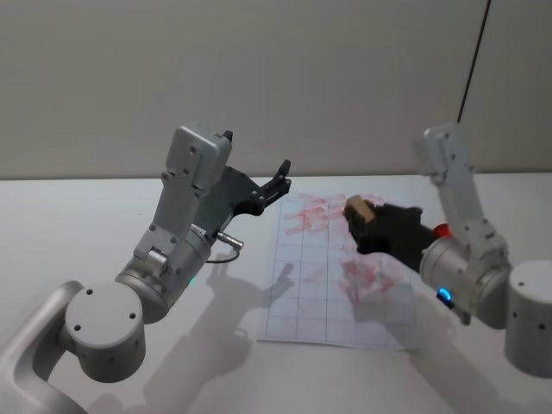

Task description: Use the one hand to pick up the stamp and affix it onto the A4 paper.

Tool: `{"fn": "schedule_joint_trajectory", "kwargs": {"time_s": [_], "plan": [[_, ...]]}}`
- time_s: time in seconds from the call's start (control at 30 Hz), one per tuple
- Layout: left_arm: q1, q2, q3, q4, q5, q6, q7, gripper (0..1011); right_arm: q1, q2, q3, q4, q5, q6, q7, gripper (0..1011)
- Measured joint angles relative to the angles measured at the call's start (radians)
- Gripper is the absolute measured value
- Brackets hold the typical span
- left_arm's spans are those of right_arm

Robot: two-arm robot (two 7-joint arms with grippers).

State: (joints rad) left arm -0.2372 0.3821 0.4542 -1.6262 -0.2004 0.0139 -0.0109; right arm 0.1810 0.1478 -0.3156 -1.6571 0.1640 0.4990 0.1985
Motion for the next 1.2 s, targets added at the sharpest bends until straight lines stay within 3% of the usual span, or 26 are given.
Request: {"fn": "schedule_joint_trajectory", "kwargs": {"time_s": [0.27, 0.53, 0.83, 1.2], "plan": [[0.000, 0.000, 0.000, 0.000, 0.000, 0.000, 0.000, 1001, -0.012, 0.022, 0.036, -0.046, 0.035, 0.013, -0.059, 218], [0.000, 0.000, 0.000, 0.000, 0.000, 0.000, 0.000, 1001, -0.020, 0.053, 0.074, -0.038, 0.047, 0.017, -0.108, 218], [0.000, 0.000, 0.000, 0.000, 0.000, 0.000, 0.000, 1001, -0.003, 0.073, 0.106, 0.037, 0.037, -0.002, -0.137, 218], [0.000, 0.000, 0.000, 0.000, 0.000, 0.000, 0.000, 1001, 0.063, 0.067, 0.119, 0.201, 0.009, -0.042, -0.129, 218]]}}
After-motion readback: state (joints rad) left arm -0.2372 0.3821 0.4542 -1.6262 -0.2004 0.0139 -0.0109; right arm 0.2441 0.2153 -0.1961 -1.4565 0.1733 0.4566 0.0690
